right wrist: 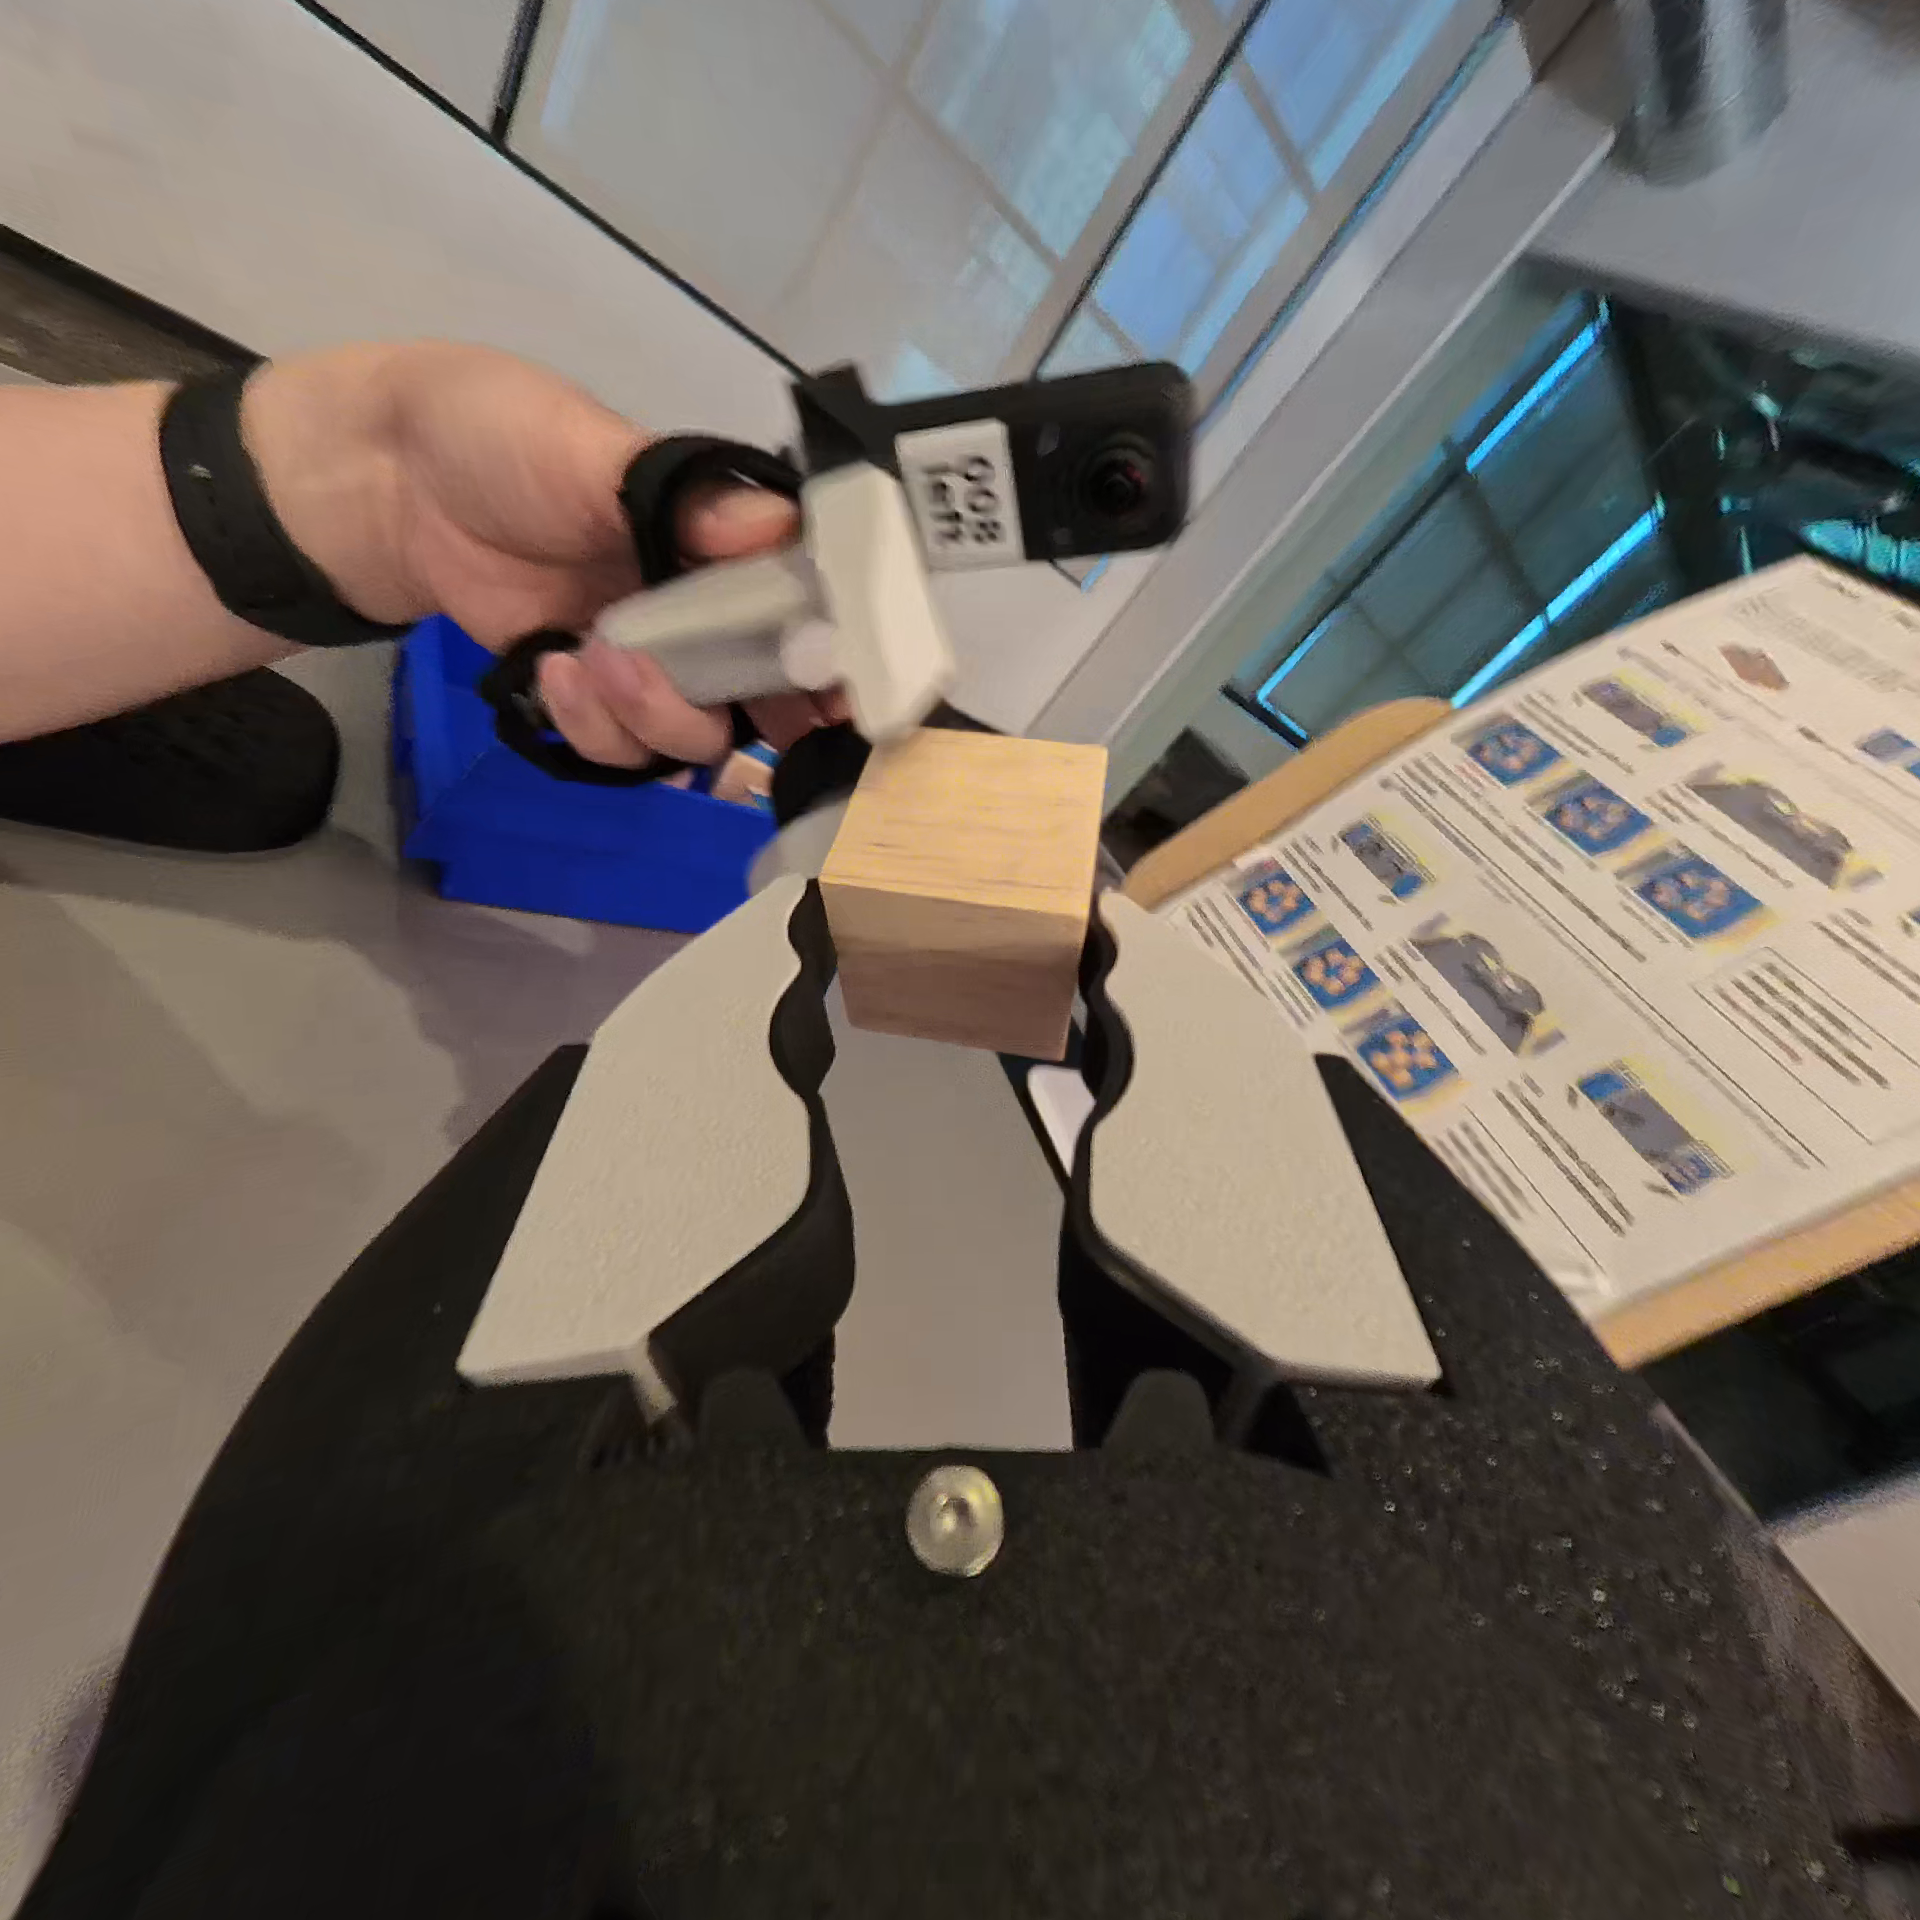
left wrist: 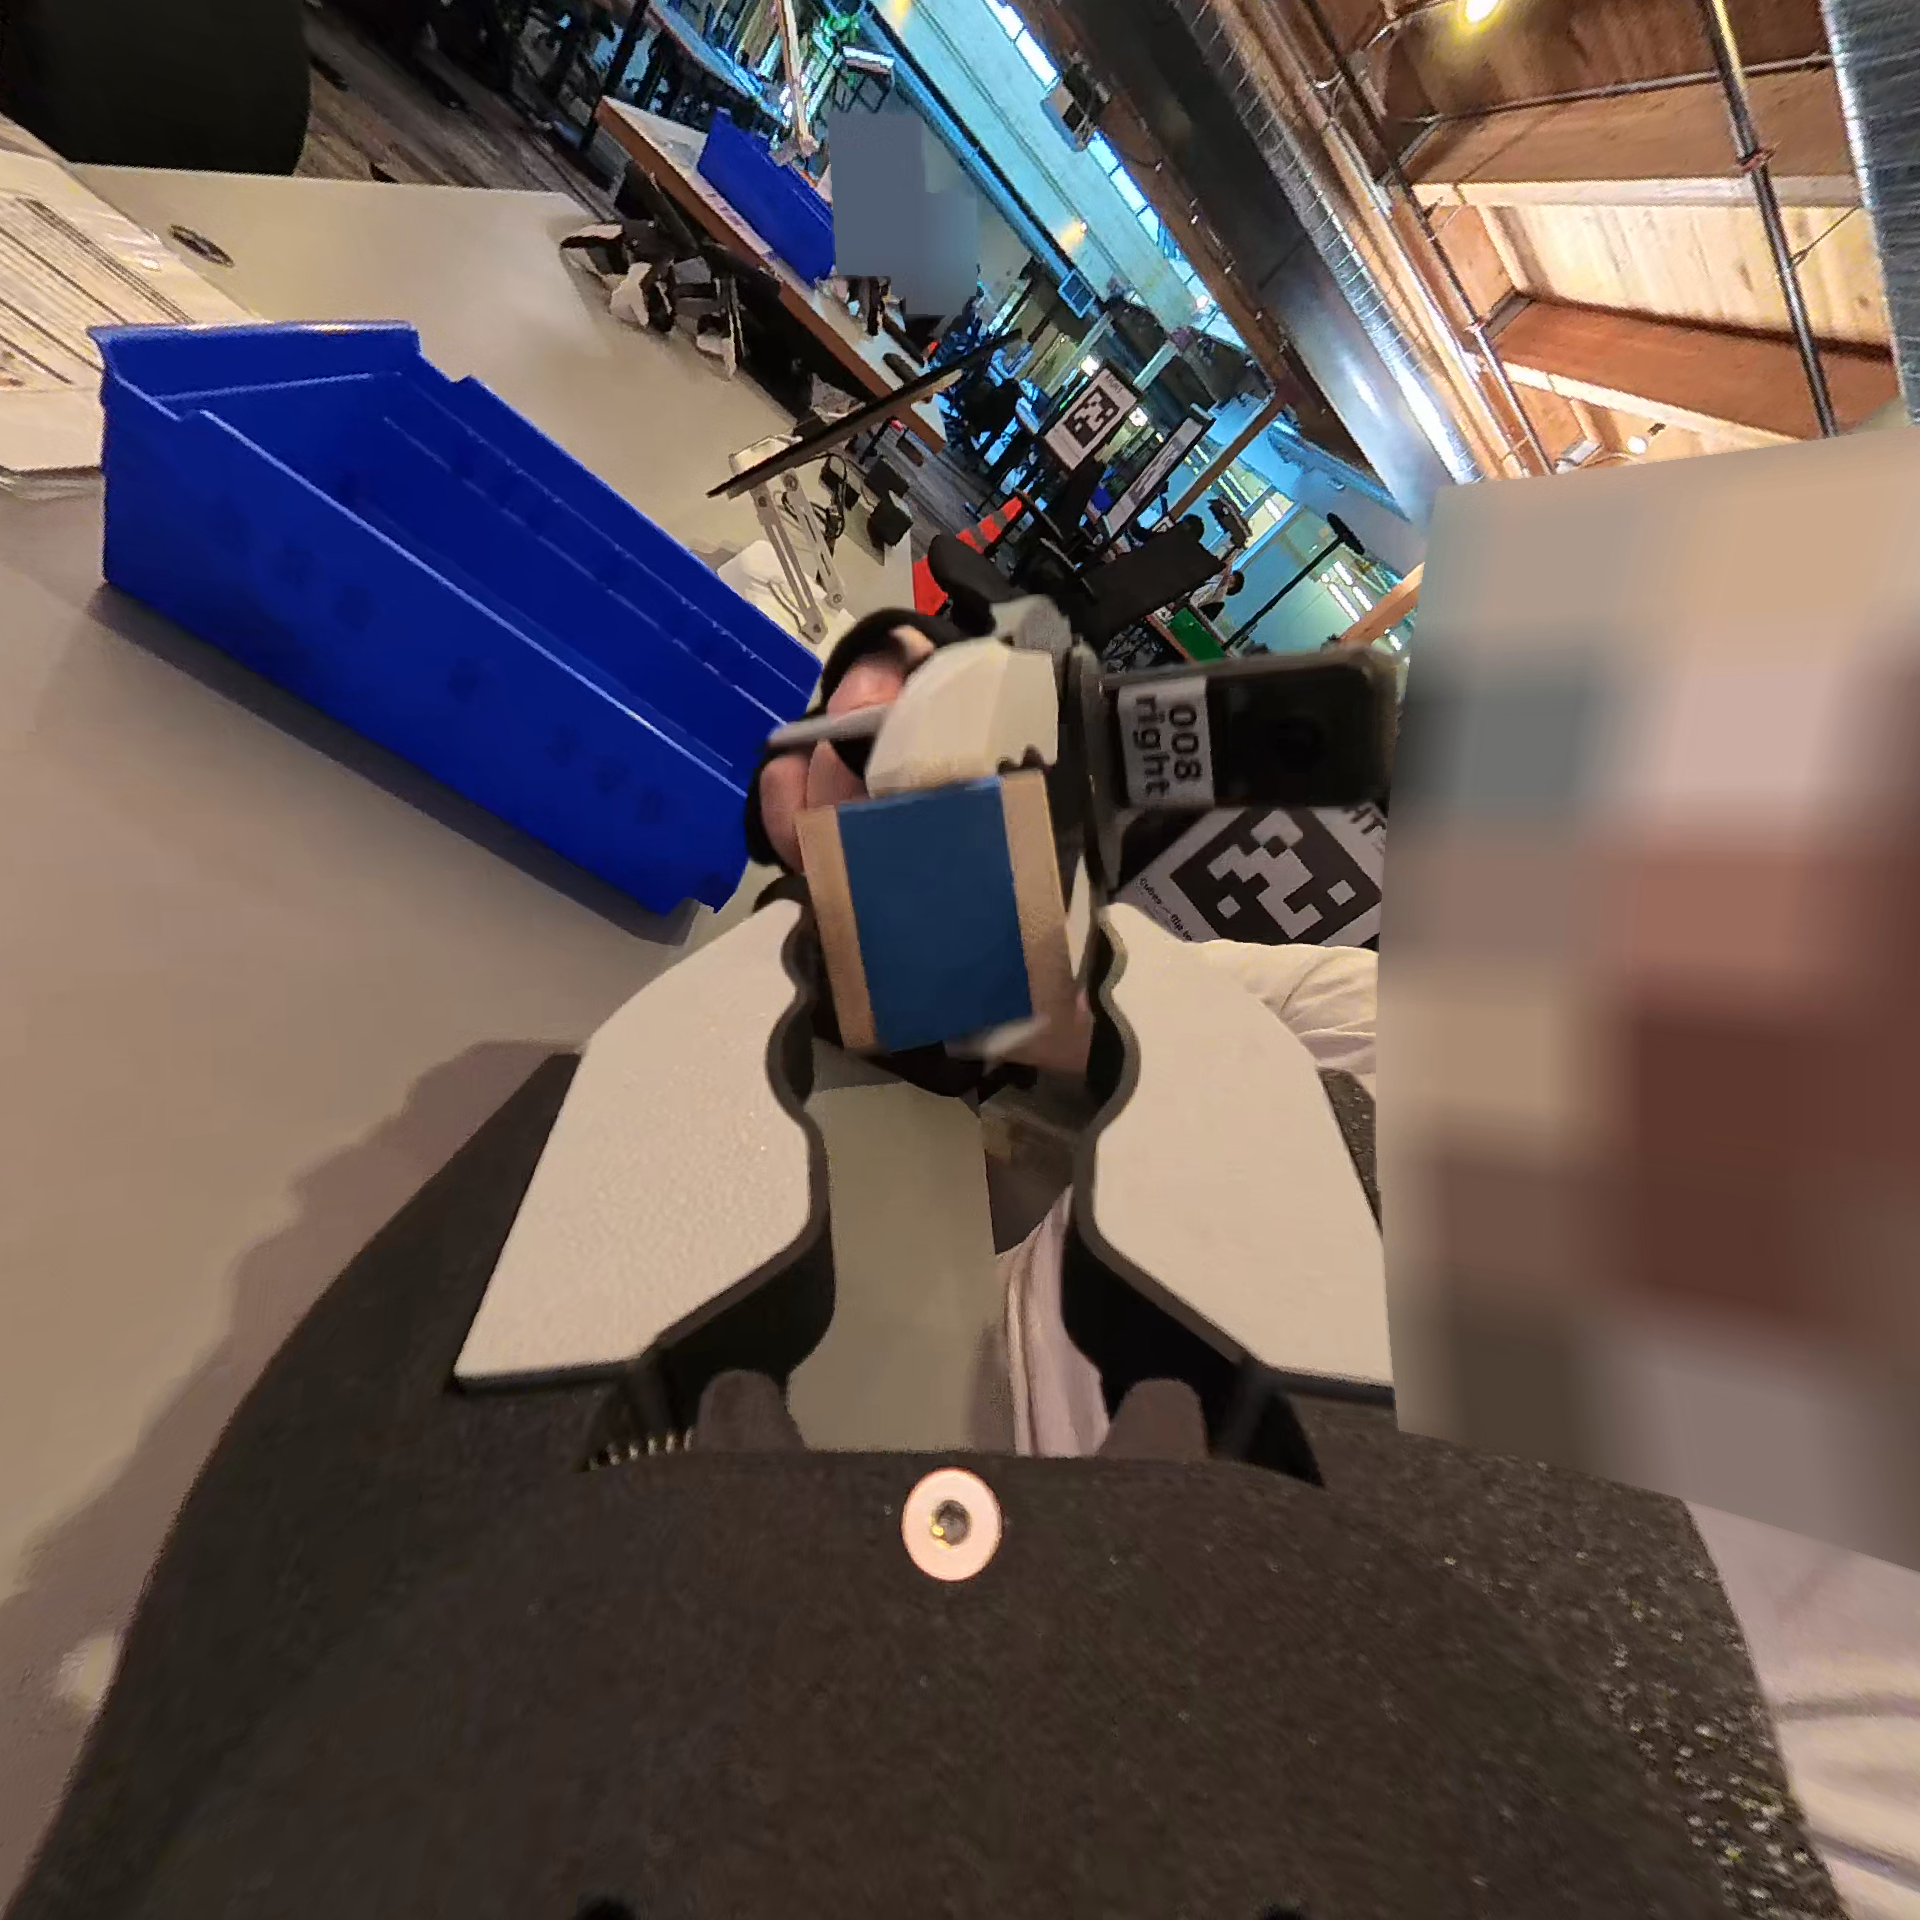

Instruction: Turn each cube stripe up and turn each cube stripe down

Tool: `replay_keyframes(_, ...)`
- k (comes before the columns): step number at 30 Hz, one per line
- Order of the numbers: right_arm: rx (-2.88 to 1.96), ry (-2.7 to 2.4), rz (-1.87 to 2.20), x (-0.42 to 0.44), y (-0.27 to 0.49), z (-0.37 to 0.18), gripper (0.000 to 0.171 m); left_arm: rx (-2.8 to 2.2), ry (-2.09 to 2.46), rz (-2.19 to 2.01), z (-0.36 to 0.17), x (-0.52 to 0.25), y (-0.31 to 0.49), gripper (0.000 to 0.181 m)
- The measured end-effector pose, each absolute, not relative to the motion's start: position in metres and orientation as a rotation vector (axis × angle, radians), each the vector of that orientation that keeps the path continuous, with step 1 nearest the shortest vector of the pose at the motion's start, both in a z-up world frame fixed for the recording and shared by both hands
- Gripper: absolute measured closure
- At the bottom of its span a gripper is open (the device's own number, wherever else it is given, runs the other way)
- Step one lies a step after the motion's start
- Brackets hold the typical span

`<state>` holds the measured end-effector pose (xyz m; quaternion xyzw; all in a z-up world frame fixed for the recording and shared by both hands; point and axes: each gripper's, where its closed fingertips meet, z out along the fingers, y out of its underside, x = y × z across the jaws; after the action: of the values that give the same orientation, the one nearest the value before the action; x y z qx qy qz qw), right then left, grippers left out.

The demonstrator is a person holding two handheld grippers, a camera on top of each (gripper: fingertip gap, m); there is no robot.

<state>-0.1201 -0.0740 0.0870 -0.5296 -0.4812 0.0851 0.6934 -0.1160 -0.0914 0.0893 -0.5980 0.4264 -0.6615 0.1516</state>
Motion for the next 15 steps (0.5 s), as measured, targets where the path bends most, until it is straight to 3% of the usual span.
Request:
replay_keyframes(1,-1.224,-1.062,0.160,-0.106,-0.069,0.092,0.125,-1.718,1.216,-1.907,0.091,-0.118,-0.091,0.123)
replay_keyframes(6,-1.758,-0.635,-0.068,0.068,-0.020,0.098,0.126,-1.762,1.209,-1.740,0.087,-0.136,-0.074,0.123)
replay_keyframes(10,-2.378,-0.148,-0.001,0.200,-0.022,0.000,0.126,-1.836,1.243,-1.626,0.078,-0.139,-0.071,0.126)
replay_keyframes(15,-2.752,0.086,0.188,0.243,-0.023,-0.096,0.125,-1.855,1.295,-1.627,0.076,-0.135,-0.078,0.129)
